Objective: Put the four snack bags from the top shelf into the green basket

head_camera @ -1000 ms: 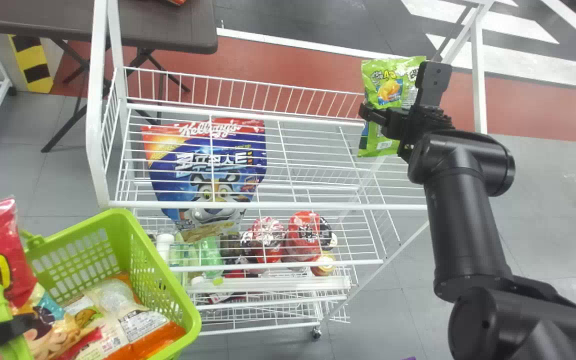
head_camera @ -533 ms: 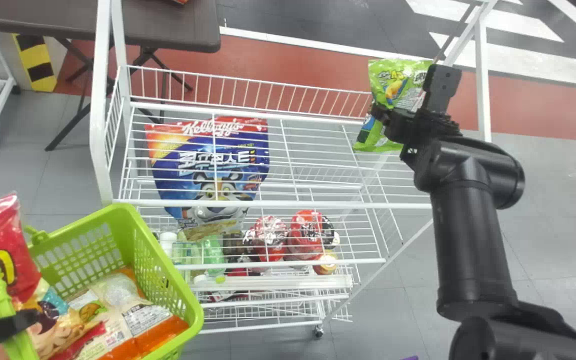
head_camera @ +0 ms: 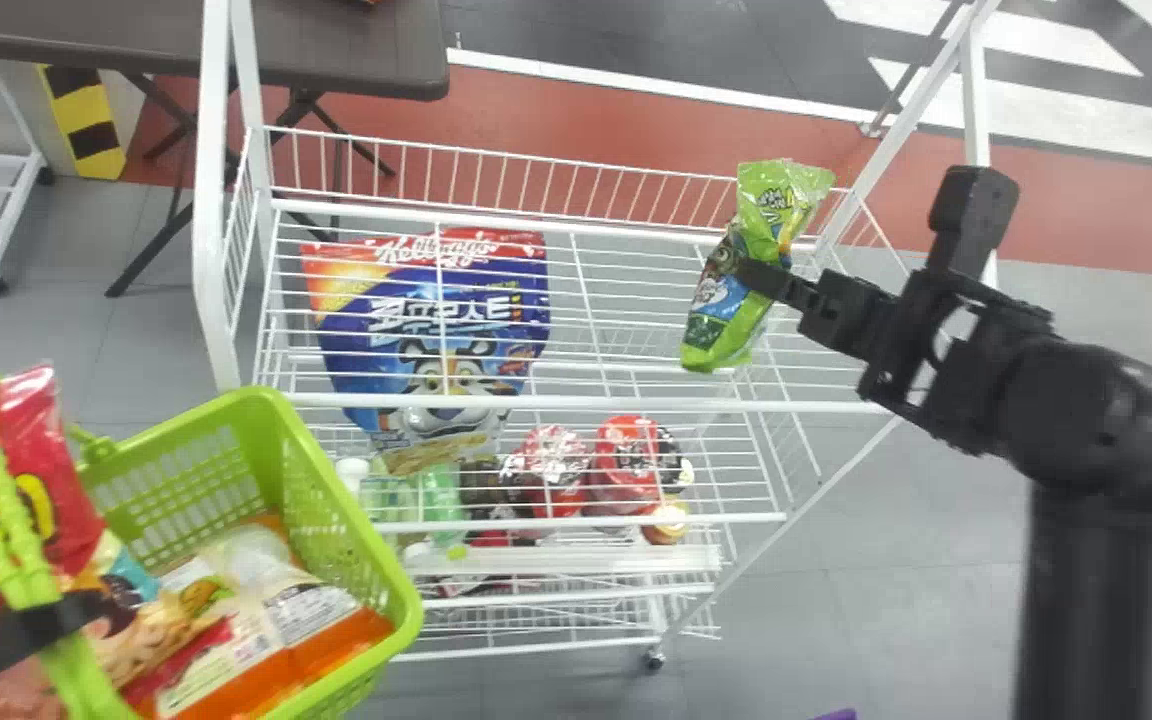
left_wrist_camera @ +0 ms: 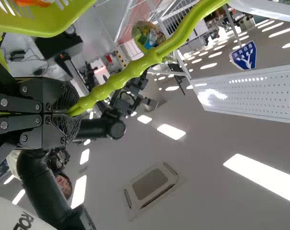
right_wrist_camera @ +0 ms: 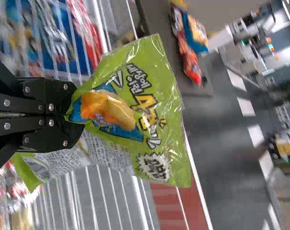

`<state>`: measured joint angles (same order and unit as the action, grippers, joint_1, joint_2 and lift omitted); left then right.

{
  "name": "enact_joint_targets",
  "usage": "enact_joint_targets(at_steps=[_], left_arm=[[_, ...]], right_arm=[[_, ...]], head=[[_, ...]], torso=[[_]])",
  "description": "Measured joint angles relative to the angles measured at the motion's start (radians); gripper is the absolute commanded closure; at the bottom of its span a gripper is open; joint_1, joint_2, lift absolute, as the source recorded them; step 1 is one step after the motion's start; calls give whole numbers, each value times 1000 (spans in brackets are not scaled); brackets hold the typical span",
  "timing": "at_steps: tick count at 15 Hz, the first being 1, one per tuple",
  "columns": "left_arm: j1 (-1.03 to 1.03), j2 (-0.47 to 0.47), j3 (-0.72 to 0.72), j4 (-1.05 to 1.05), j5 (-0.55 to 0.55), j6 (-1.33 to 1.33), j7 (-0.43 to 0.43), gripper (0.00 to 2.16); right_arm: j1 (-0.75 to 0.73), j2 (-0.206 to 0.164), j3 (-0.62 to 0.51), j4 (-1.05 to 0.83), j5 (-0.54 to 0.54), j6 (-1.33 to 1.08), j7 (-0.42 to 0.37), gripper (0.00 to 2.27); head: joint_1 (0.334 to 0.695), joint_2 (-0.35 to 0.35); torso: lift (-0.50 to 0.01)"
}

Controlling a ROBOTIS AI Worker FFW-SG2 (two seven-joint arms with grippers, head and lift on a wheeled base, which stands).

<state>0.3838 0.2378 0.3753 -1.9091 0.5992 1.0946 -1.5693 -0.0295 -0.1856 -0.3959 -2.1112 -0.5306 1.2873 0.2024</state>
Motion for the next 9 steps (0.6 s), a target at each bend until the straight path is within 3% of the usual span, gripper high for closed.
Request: enact_joint_targets(at_steps=[4,6,7,9], left_arm=[[0,-5,-3,-3,-3,0,0,2148],[1,-7,-7,-6,-3,0,0,2148],[1,-8,-10,-7,-3,0,0,2148],[1,-10,-21,-9,-6,0,0,2148]], right_arm=[[78,9,78,-181,-235,208,-16,2246],[89,15,181,-215,-306,244,-37,2246],[89,17,225,-222,-333,247,-49,2246],[77,25,302,-229,-394,241,-71,2246]], head=[[695,-24],[695,68],[695,146],[695,210]], torso=[[-4],[-4],[-4],[-4]])
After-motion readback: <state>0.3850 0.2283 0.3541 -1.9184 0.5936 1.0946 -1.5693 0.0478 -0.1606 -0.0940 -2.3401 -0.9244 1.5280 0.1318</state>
